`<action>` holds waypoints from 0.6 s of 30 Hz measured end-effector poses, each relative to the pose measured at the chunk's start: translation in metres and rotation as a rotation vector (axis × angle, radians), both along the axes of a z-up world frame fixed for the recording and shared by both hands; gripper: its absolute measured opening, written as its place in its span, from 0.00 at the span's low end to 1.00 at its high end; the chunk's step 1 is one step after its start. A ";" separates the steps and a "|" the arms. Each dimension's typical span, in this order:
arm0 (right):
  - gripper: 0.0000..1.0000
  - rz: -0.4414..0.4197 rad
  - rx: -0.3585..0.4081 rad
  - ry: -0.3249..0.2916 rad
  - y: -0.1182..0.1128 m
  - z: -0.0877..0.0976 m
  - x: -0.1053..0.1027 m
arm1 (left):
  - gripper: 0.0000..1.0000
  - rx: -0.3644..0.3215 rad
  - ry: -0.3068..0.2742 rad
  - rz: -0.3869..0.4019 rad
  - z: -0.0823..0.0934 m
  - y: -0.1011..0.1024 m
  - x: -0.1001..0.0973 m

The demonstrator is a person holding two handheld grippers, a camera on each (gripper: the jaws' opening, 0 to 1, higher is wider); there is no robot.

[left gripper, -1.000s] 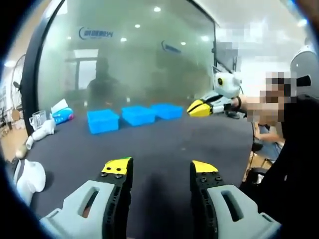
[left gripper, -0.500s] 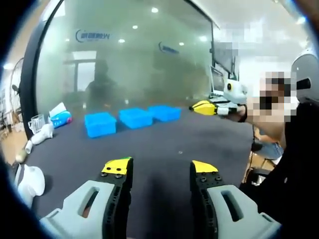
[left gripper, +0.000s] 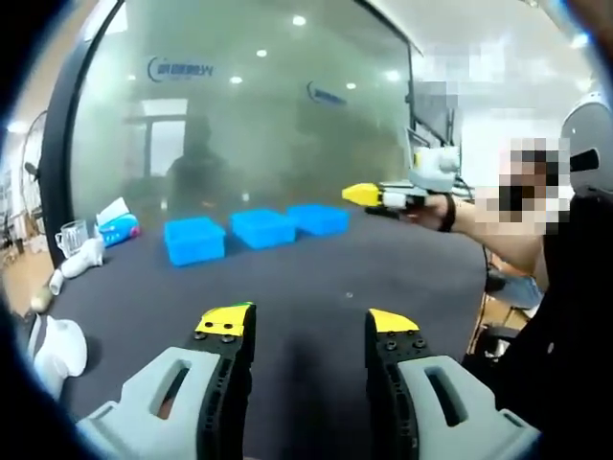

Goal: Sort the screws, nuts, and washers into the corresponding bins

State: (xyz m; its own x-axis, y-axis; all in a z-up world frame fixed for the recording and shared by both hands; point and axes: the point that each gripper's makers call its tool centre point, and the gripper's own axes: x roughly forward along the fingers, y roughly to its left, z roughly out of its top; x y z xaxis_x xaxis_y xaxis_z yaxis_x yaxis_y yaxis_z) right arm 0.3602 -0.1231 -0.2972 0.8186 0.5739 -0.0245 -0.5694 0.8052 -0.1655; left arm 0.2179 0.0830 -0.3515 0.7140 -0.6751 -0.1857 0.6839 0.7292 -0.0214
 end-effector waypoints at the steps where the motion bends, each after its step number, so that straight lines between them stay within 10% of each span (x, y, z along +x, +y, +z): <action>1: 0.04 -0.013 -0.007 -0.001 0.000 0.001 0.008 | 0.44 -0.001 -0.001 0.001 0.000 0.001 0.000; 18: 0.04 -0.147 -0.164 0.091 0.025 -0.005 0.128 | 0.44 -0.029 -0.012 0.015 0.003 0.008 -0.003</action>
State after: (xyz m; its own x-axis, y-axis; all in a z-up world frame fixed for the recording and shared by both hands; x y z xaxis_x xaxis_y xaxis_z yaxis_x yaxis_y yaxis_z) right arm 0.4886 -0.0981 -0.3019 0.8831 0.4314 -0.1846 -0.4669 0.8469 -0.2543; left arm 0.2145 0.0905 -0.3484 0.7258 -0.6696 -0.1577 0.6736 0.7383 -0.0344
